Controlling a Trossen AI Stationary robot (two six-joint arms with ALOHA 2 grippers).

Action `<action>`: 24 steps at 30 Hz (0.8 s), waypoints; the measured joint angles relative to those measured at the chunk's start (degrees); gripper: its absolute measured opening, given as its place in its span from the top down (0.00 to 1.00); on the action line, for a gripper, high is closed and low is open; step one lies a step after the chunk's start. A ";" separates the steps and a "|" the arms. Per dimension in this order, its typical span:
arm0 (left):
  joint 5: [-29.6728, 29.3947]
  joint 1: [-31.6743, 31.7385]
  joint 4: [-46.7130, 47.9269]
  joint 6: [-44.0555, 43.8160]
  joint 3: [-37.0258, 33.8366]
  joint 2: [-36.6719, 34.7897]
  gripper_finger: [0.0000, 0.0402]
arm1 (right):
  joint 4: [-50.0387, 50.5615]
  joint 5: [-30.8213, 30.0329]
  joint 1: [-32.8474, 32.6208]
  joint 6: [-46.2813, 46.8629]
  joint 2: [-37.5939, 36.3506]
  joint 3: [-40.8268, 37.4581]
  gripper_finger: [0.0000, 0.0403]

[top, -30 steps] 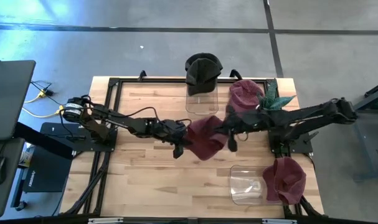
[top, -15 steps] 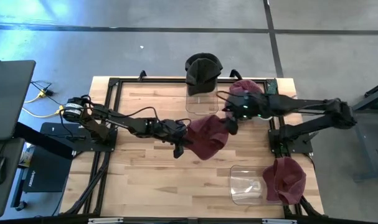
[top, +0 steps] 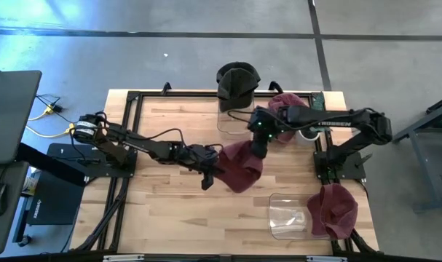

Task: Pick & Place hat
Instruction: Put the left red cap into the bottom transparent bin

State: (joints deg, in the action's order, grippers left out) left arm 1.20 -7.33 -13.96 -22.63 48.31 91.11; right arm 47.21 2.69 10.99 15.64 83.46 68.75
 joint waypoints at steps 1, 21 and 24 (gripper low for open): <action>0.03 -0.30 0.00 -0.07 0.00 0.00 1.00 | 2.00 -1.39 -0.29 0.57 -0.26 0.98 0.69; 1.00 -0.68 0.00 -0.13 -0.07 -0.07 1.00 | 4.76 5.16 -3.48 -1.00 -2.53 2.77 0.36; 1.00 -0.68 0.00 -0.11 -0.07 -0.07 1.00 | 0.25 7.46 -2.72 -1.11 -2.53 -1.72 0.36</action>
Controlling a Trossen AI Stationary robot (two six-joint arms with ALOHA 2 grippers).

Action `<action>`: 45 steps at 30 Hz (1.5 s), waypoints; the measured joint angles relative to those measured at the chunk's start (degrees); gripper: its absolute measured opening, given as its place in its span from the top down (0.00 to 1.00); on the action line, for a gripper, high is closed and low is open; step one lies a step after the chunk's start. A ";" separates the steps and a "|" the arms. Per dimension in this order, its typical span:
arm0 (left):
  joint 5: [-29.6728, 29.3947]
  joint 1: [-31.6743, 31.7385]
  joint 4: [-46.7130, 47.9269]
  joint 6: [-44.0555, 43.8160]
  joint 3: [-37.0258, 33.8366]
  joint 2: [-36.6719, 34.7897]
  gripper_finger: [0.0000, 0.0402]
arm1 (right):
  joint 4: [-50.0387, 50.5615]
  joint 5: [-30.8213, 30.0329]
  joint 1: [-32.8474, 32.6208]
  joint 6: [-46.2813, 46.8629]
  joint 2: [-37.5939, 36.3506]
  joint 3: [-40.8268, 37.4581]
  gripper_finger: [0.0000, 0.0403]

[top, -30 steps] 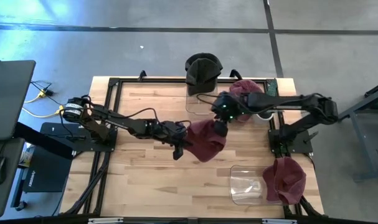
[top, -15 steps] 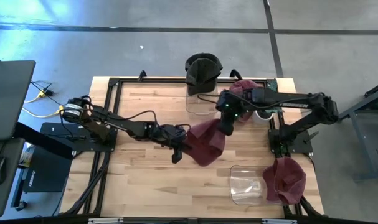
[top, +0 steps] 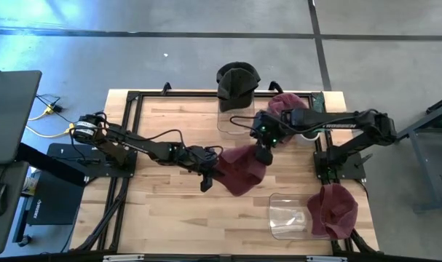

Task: Pick & Place hat
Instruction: Put the left red cap into the bottom transparent bin

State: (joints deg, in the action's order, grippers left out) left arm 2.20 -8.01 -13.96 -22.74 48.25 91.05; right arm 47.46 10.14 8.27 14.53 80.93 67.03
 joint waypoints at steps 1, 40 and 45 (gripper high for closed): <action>0.00 0.00 0.00 -0.02 0.00 0.00 1.00 | -1.68 0.62 0.14 0.00 0.00 -1.14 0.37; -25.09 -10.82 11.91 -5.60 0.00 0.00 0.42 | 25.09 -14.33 -27.20 50.79 -3.06 29.35 0.96; -30.14 -13.34 9.83 -5.03 0.00 0.00 0.42 | 36.85 -14.39 -36.91 71.33 -3.10 36.46 0.96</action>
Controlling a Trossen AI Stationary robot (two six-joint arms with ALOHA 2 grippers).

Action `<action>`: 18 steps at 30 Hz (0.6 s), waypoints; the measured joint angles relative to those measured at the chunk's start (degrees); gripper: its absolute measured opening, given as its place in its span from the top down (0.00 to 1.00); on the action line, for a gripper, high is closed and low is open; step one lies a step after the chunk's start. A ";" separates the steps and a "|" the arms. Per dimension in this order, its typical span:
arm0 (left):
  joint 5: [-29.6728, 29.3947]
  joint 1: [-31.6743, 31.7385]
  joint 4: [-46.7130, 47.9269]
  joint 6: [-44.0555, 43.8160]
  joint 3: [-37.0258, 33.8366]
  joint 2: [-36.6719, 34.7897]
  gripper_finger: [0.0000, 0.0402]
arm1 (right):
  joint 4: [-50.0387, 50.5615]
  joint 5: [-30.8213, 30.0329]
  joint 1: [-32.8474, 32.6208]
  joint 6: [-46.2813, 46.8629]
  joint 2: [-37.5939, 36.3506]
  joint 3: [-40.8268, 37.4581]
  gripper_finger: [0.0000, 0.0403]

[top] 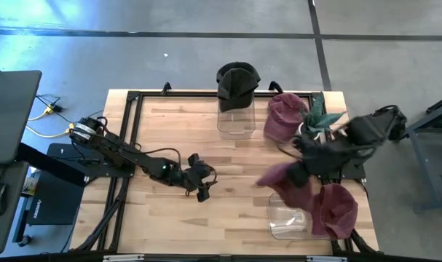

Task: Pick & Place hat
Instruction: Put the left red cap into the bottom transparent bin

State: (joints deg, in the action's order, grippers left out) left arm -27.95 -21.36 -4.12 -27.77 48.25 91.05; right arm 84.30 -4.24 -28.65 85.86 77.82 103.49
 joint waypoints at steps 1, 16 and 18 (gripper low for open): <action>-0.50 -0.27 -0.20 0.00 0.00 0.00 0.42 | 1.81 -0.36 -2.12 4.81 0.00 0.55 0.96; 0.71 -0.40 -7.49 8.61 0.00 0.00 0.42 | -14.86 4.25 -14.34 35.14 0.87 -16.22 0.96; 0.98 -0.40 -9.07 10.82 0.00 0.00 0.42 | -13.73 4.14 -13.38 35.28 0.87 -18.34 0.96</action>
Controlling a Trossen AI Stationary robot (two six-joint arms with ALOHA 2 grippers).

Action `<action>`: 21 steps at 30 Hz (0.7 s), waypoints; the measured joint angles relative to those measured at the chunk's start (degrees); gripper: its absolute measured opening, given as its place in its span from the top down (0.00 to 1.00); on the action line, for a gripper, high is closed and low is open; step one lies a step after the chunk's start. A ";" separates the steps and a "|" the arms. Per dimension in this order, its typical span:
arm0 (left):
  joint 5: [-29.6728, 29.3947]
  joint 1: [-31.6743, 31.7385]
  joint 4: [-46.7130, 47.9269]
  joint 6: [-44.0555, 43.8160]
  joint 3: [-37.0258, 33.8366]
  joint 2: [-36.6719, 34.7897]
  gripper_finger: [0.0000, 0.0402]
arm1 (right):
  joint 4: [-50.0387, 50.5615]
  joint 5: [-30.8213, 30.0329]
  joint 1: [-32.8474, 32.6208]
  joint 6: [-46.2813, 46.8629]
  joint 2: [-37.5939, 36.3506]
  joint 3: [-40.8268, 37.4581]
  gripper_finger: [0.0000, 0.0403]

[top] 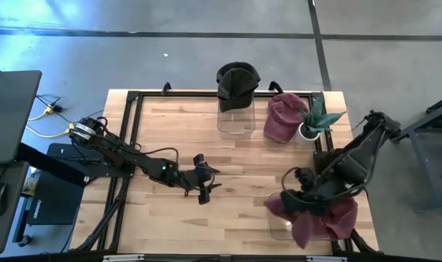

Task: Pick & Place hat
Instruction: Put the left red cap into the bottom transparent bin

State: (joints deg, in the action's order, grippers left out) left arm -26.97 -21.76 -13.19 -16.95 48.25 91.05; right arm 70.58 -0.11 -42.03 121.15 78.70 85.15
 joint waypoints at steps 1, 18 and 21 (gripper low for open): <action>0.62 0.00 -0.56 0.87 0.00 0.00 0.42 | 1.40 1.19 0.25 0.63 0.00 -0.97 0.96; 3.63 0.00 -0.74 3.17 0.02 0.00 0.42 | 5.62 21.50 -3.63 10.36 -5.03 -14.76 0.96; 4.62 0.00 -0.47 1.91 0.02 0.00 0.42 | 5.73 23.31 -4.53 10.66 -7.11 -17.62 0.96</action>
State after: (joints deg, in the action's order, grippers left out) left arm -22.34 -21.76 -13.67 -15.05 48.27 91.05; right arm 76.30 23.20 -46.56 131.81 71.58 67.53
